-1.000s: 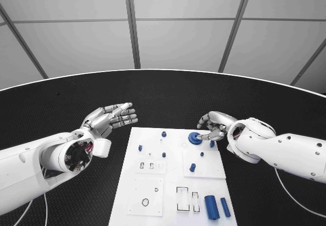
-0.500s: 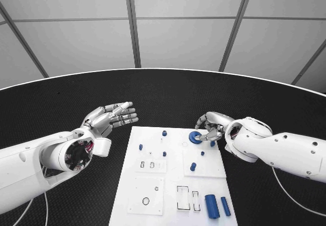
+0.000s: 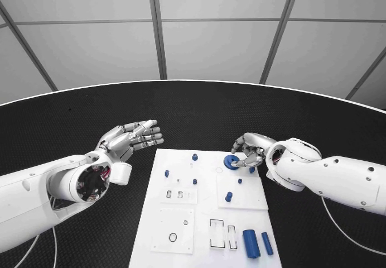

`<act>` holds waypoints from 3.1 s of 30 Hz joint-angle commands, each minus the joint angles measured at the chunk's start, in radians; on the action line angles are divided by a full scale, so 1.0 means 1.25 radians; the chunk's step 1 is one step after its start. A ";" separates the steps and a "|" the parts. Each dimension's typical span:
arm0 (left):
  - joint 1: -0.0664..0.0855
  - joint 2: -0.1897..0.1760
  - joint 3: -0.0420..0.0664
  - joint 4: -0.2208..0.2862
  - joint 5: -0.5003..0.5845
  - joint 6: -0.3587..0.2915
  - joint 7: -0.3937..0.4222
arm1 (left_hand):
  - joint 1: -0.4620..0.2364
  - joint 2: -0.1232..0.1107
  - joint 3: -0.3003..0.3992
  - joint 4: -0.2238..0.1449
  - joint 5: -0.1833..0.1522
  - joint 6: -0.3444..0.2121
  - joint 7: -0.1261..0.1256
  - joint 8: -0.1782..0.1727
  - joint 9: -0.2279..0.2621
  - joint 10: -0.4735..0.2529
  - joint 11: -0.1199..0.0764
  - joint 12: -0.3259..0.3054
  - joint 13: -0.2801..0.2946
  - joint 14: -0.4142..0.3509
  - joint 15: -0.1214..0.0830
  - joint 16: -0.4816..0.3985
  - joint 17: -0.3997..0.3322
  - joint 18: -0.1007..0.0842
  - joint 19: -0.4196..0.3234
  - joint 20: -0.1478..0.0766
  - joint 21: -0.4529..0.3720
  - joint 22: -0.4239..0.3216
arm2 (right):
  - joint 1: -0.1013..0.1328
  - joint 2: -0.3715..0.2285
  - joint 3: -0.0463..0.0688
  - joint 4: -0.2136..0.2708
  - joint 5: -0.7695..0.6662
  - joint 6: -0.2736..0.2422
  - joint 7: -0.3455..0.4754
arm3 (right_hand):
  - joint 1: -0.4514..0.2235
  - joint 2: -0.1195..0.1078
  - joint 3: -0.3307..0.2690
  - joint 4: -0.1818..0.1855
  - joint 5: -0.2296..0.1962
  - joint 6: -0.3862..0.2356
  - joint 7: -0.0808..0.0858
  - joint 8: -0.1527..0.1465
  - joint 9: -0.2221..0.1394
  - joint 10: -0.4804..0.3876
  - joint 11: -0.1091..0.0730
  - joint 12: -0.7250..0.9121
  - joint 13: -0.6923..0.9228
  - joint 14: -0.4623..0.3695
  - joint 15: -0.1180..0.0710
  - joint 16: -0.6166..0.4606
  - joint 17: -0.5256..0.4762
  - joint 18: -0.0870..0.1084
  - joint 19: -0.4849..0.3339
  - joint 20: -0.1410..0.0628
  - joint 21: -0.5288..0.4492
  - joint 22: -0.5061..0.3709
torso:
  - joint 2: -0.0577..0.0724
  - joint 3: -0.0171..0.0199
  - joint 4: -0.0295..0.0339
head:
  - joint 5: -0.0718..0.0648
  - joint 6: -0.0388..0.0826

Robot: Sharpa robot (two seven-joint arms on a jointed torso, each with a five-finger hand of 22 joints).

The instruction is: Assemble the parts on the task board

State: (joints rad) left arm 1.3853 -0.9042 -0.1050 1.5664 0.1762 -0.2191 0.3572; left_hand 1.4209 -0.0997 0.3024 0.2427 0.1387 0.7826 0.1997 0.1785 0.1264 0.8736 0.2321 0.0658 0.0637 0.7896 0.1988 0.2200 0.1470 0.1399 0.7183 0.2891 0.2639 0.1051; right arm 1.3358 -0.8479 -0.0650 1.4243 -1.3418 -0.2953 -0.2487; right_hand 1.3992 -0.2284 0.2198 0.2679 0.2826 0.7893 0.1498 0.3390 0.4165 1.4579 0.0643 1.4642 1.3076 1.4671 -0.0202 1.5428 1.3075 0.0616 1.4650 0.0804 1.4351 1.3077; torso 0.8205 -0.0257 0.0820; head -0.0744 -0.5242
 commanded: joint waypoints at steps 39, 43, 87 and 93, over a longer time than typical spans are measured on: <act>0.000 -0.004 0.000 0.002 0.000 -0.001 -0.001 | 0.000 -0.004 0.008 -0.003 -0.004 -0.002 0.058 -0.004 0.000 -0.007 -0.002 0.000 0.000 -0.007 0.000 -0.006 0.000 0.008 -0.001 0.001 -0.004 -0.003 | -0.003 0.009 -0.008 -0.011 0.000 0.028 -0.004 | 0.031 0.010 0.024 0.000 0.012 0.018 0.001 0.020 0.001 0.038 0.000 0.021 0.148 0.074 0.006 0.008 0.167 -0.018 0.041 0.004 0.013 0.079 | 0.000 0.0002 0.0000 | 0.001 -0.011; 0.000 -0.004 0.000 0.003 0.000 -0.001 -0.001 | 0.000 -0.004 0.009 -0.003 -0.004 -0.003 0.058 -0.004 -0.001 -0.007 -0.002 0.000 0.000 -0.007 0.000 -0.007 0.000 0.008 -0.001 0.001 -0.004 -0.003 | -0.004 0.010 -0.008 -0.012 0.000 0.027 -0.003 | 0.037 0.009 0.031 -0.004 0.014 0.020 0.001 0.021 0.000 0.038 0.000 0.022 0.149 0.074 0.006 0.008 0.167 -0.019 0.041 0.004 0.013 0.080 | 0.000 0.0001 -0.0002 | 0.001 -0.013; 0.000 0.012 0.000 -0.012 0.000 0.002 -0.003 | 0.000 -0.002 0.012 -0.004 -0.004 -0.003 0.058 -0.005 -0.001 -0.008 -0.001 0.000 0.000 -0.007 0.000 -0.008 0.000 0.007 -0.002 0.001 -0.004 -0.004 | -0.004 0.095 -0.004 0.066 -0.189 -0.117 0.000 | 0.018 0.016 0.160 -0.030 0.059 0.096 -0.022 0.035 -0.009 0.057 -0.021 0.044 0.171 0.076 -0.012 0.012 0.178 -0.021 0.045 -0.012 0.023 0.095 | 0.000 -0.0020 0.0007 | 0.002 0.000; 0.000 0.018 0.000 -0.013 0.000 0.003 -0.004 | 0.000 -0.002 0.013 -0.005 -0.005 -0.003 0.058 -0.004 -0.001 -0.008 -0.001 0.000 0.000 -0.008 0.001 -0.009 0.000 0.007 -0.002 0.001 -0.004 -0.004 | -0.004 0.152 -0.005 0.019 -0.196 -0.102 0.001 | 0.014 0.015 0.165 -0.032 0.059 0.093 -0.021 0.032 -0.010 0.057 -0.020 0.043 0.170 0.076 -0.012 0.012 0.179 -0.021 0.045 -0.012 0.022 0.094 | 0.001 -0.0020 0.0016 | 0.003 0.002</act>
State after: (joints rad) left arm 1.3854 -0.8828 -0.1050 1.5498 0.1762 -0.2152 0.3520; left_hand 1.4209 -0.0997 0.3122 0.2387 0.1387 0.7826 0.1997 0.1785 0.1265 0.8700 0.2285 0.0658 0.0637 0.7896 0.1988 0.2161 0.1475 0.1398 0.7183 0.2891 0.2639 0.1009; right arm 1.3310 -0.6785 -0.0707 1.4585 -1.5857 -0.4259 -0.2490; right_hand 1.4205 -0.2218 0.4200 0.2250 0.3543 0.8864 0.1354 0.3828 0.4034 1.4651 0.0427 1.5160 1.3076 1.4668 -0.0271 1.5543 1.3075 0.0464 1.4651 0.0730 1.4599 1.3073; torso 0.8206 -0.0282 0.0827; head -0.0709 -0.5229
